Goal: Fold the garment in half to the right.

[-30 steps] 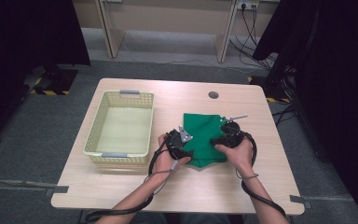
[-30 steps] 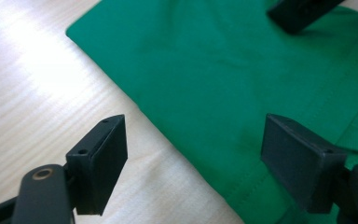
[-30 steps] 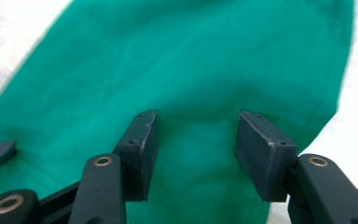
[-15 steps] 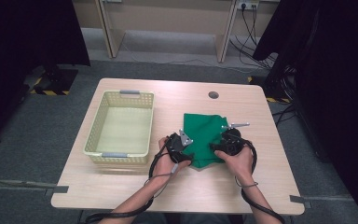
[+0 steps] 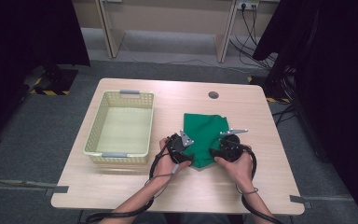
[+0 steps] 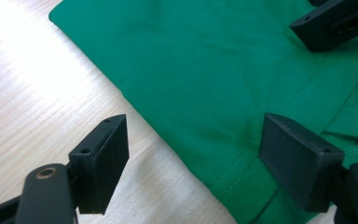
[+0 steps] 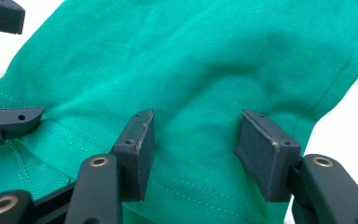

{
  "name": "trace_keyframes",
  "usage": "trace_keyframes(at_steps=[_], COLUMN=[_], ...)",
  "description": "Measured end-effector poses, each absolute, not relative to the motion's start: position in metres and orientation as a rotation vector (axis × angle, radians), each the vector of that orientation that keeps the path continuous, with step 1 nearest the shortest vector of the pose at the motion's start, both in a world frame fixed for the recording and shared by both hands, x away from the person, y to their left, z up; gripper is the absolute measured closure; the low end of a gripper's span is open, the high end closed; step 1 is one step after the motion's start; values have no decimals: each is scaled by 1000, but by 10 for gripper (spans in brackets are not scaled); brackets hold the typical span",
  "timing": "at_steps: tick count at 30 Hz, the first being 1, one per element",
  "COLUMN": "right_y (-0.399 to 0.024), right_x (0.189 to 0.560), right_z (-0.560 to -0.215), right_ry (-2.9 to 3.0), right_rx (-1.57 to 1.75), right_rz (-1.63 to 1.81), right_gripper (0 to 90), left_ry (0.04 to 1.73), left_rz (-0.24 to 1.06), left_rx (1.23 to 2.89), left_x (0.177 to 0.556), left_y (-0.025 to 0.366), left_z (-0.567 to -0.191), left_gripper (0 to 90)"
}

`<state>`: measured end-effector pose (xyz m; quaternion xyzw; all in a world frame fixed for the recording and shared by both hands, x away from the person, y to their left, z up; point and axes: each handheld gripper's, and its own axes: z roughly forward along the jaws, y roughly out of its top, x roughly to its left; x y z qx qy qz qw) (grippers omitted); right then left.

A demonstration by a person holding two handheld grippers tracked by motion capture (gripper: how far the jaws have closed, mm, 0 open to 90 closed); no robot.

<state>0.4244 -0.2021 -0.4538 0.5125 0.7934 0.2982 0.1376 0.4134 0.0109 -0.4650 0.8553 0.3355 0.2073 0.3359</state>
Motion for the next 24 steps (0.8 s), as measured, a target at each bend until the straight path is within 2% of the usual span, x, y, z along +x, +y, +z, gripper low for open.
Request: trace_keyframes(at_steps=[24], right_y=[-239], right_x=[410], right_z=[-454], right_ry=[2246], right_rx=[1520], right_rz=[863], right_gripper=[464], left_ry=[822], left_rz=[510], left_rx=[2229], left_x=[409], left_y=[-27], left_z=[-466], left_gripper=[240])
